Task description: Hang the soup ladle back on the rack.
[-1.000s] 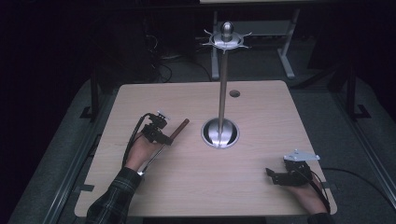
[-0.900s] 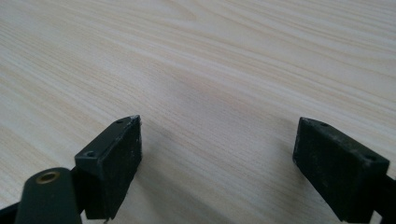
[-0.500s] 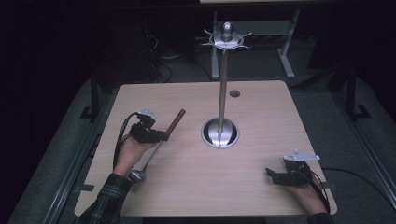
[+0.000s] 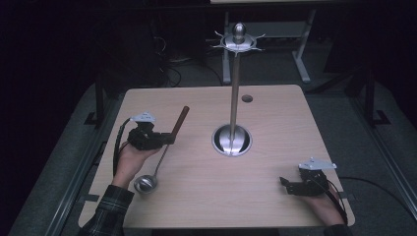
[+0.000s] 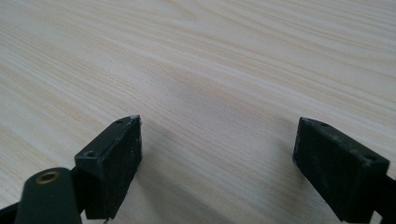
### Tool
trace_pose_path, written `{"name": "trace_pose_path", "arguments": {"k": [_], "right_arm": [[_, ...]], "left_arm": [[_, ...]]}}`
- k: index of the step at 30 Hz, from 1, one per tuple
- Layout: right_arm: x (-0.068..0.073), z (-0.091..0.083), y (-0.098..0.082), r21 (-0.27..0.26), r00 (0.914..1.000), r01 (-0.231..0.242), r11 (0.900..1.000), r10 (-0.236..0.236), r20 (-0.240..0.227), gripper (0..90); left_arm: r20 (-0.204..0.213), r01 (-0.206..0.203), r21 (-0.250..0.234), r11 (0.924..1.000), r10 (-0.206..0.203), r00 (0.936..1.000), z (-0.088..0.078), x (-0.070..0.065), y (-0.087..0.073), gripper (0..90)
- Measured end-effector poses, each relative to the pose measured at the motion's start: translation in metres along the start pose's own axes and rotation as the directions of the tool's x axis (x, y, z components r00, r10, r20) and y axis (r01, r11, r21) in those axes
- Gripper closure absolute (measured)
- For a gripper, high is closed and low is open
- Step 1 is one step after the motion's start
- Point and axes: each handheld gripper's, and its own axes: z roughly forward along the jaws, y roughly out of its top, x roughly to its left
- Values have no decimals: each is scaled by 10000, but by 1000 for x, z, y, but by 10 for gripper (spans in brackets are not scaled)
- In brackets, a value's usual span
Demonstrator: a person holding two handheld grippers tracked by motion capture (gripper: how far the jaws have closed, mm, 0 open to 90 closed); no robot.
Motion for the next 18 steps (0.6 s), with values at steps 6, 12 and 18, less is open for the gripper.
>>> {"name": "trace_pose_path", "arguments": {"k": [6, 12, 18], "right_arm": [[0, 0, 0, -11, 10000, 17, 10000, -17, -11, 152], [0, -1, -1, -134, 10000, -29, 9999, 29, -36, 152], [-1, -3, -1, -320, 10000, -36, 9995, 33, -89, 152]], "left_arm": [[105, -179, -575, 9982, 185, 9998, -12, 0, 2, 742], [356, -120, -1254, 9920, 166, 9992, -24, -1, 6, 742], [465, -263, -1716, 9848, 348, 9983, -31, -4, 12, 742]]}}
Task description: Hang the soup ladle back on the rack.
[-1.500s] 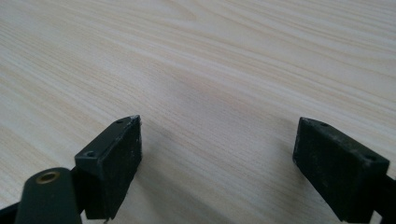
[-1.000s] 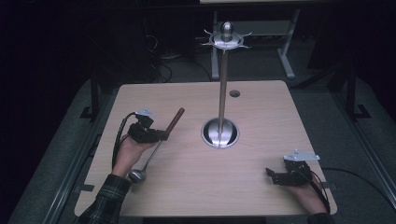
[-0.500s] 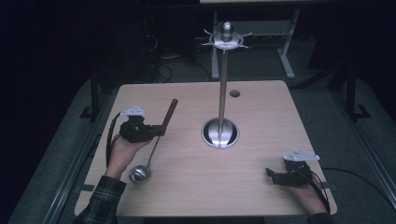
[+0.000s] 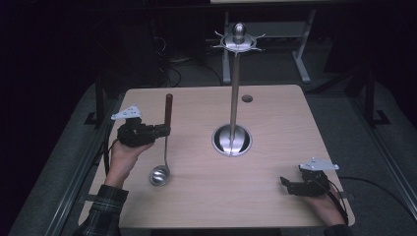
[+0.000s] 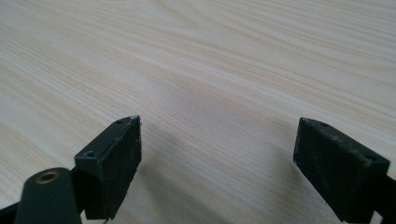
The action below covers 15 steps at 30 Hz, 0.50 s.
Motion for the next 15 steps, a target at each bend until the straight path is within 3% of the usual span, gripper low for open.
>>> {"name": "trace_pose_path", "arguments": {"k": [15], "right_arm": [[-1, -1, 0, -112, 10000, 61, 9999, -61, -69, 151]], "left_arm": [[637, -402, -667, 9970, 445, 9970, 2, -18, 24, 741]]}}
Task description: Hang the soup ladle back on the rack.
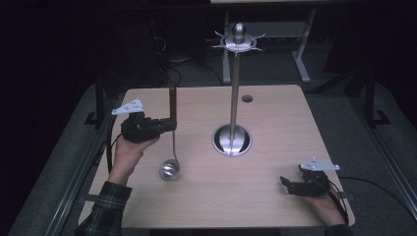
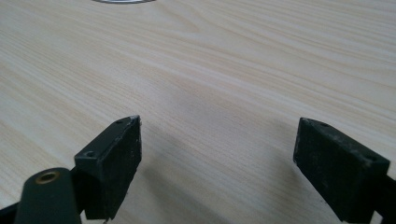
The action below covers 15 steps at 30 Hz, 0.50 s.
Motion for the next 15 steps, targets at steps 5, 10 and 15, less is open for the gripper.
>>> {"name": "trace_pose_path", "arguments": {"k": [5, 10, 15], "right_arm": [[0, 0, 0, 33, 10000, 23, 10000, -23, 27, 151], [0, 0, 0, 49, 10000, -8, 10000, 8, 30, 151], [0, 1, 0, 79, 10000, -33, 10000, 33, 38, 152]], "left_arm": [[240, -152, -308, 9994, 160, 9996, 3, -6, 10, 741], [427, -469, -441, 9979, 487, 9979, 7, -12, 24, 742], [530, -656, -556, 9963, 686, 9962, 12, -15, 39, 741]]}}
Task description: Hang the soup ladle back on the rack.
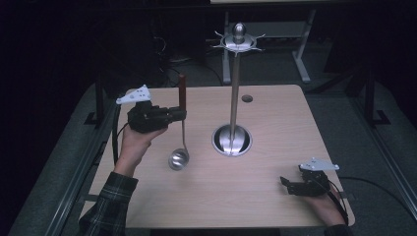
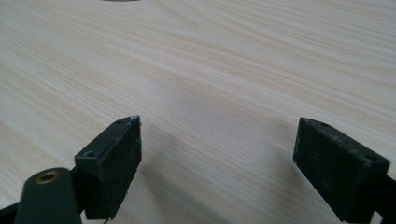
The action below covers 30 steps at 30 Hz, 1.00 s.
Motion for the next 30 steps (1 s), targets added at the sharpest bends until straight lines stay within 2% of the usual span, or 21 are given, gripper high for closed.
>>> {"name": "trace_pose_path", "arguments": {"k": [19, 30], "right_arm": [[-1, 0, 0, 28, 10000, -49, 10000, 49, -34, 152], [-2, 0, 0, 38, 10000, -72, 10000, 73, -31, 152]], "left_arm": [[633, -433, -430, 9981, 460, 9969, 23, 10, 58, 741], [850, -779, -232, 9967, 796, 9932, 40, 10, 77, 741]]}}
